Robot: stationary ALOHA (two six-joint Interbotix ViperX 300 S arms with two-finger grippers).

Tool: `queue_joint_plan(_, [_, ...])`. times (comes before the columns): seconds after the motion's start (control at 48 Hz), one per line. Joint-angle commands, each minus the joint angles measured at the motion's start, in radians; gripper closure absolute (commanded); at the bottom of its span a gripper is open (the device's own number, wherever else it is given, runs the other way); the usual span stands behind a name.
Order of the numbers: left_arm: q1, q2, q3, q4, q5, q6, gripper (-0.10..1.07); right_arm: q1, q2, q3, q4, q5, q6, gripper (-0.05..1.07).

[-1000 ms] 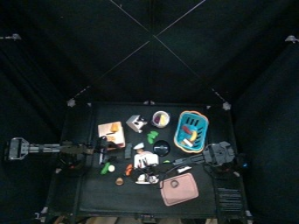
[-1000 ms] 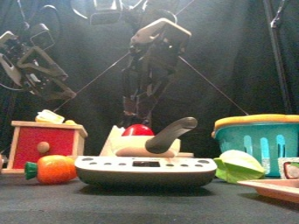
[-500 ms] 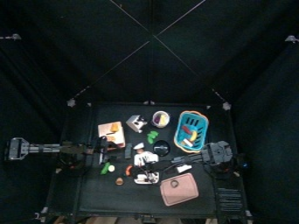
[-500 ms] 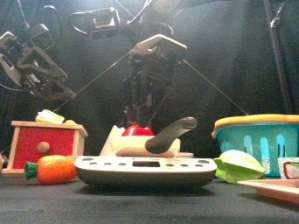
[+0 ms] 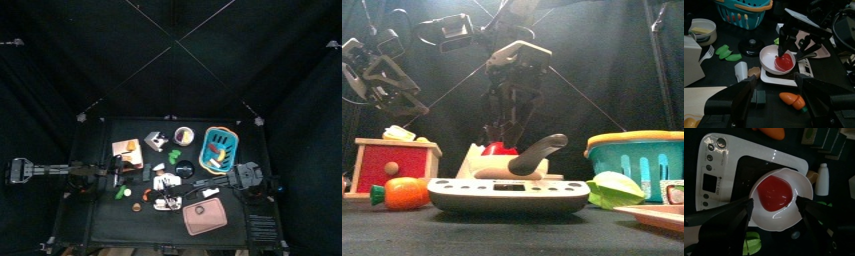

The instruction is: Grab apple

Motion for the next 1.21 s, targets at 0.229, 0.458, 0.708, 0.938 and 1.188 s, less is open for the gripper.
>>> queue_joint_plan(0.229, [0.012, 0.002, -0.006, -0.005, -0.006, 0.002, 0.02, -0.006, -0.014, -0.021, -0.028, -0.002, -0.005, 0.03])
queue_joint_plan(0.458, [0.020, 0.002, -0.005, -0.005, -0.006, 0.002, 0.02, -0.014, 0.003, -0.017, -0.025, -0.005, -0.005, 0.03])
queue_joint_plan(0.708, [0.021, 0.002, -0.003, -0.005, -0.006, 0.002, 0.02, -0.029, 0.009, -0.006, -0.015, -0.046, -0.005, 0.04])
queue_joint_plan(0.938, [0.023, 0.000, -0.003, -0.005, -0.006, 0.002, 0.02, -0.044, 0.011, 0.020, -0.008, -0.080, -0.005, 0.06])
queue_joint_plan(1.188, [0.023, 0.000, -0.003, -0.005, -0.006, 0.002, 0.02, -0.061, 0.011, 0.041, 0.020, -0.107, -0.005, 0.20])
